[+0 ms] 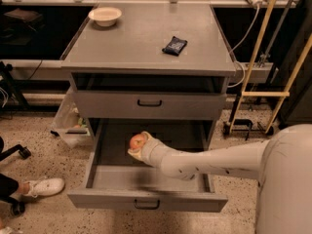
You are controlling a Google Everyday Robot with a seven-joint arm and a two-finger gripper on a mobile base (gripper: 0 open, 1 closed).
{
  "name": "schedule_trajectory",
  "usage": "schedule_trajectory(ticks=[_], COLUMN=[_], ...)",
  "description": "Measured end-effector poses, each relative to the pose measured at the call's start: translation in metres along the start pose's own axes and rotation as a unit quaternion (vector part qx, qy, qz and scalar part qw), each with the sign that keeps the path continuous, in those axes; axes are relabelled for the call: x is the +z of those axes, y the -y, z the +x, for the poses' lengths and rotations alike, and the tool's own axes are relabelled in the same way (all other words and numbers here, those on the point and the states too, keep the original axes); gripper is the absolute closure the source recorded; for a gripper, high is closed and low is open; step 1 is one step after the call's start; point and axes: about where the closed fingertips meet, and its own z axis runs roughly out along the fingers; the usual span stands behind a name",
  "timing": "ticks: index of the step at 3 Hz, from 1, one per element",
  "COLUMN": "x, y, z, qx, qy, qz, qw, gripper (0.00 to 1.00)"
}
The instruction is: Place apple into middle drawer
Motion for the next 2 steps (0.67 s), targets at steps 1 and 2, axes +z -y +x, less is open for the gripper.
schedule_trajectory(ticks=[1,2], x=[0.01,0.017], y=[0.038,0.042], z=[0.015,0.053], qx=[0.009,0.017], qy=[-0.028,-0.097], qz=[0.037,0.021], qw=[0.9989,0.9949], gripper=[1.0,1.0])
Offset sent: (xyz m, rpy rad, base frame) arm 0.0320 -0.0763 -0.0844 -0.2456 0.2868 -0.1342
